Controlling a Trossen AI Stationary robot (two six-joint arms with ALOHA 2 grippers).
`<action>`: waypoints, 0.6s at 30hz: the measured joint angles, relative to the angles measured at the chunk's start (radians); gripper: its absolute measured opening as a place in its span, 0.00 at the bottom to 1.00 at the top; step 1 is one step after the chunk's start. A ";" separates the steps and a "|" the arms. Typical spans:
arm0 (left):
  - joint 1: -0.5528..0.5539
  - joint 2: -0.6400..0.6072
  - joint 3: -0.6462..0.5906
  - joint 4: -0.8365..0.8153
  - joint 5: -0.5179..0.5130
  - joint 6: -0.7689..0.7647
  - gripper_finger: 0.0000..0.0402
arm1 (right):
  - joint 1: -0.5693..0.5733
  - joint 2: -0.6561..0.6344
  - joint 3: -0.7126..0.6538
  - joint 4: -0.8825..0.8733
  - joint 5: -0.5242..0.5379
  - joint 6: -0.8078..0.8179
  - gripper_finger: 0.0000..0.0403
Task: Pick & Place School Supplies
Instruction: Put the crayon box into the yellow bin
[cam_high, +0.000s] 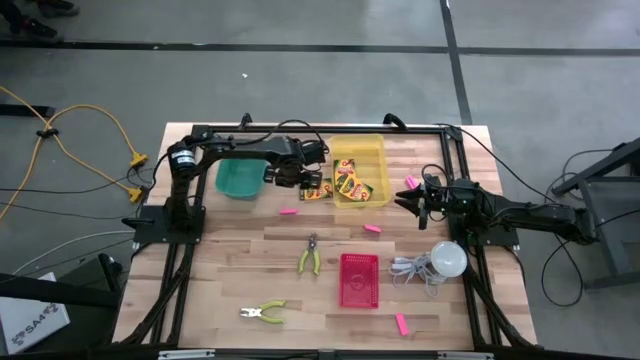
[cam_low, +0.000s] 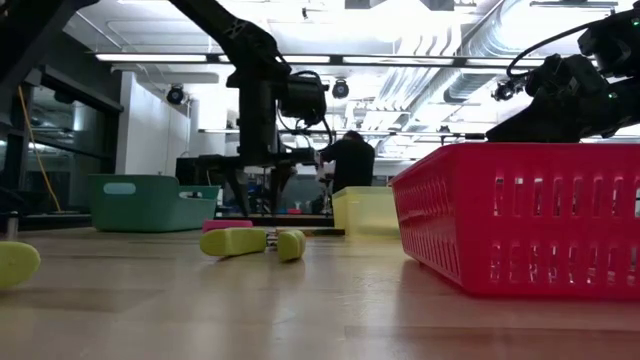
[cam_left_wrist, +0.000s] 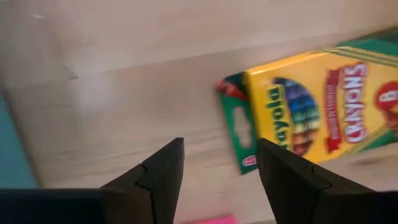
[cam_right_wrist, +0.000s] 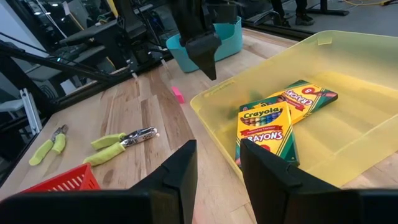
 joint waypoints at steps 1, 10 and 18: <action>-0.003 0.004 0.000 -0.001 0.000 -0.009 0.48 | 0.000 0.000 0.000 0.000 0.000 0.000 0.27; -0.017 0.039 -0.003 0.009 0.001 -0.079 0.48 | 0.000 0.000 0.000 0.000 0.000 0.000 0.27; -0.021 0.056 -0.002 0.031 0.001 -0.115 0.48 | 0.000 0.000 0.000 0.000 0.000 0.000 0.27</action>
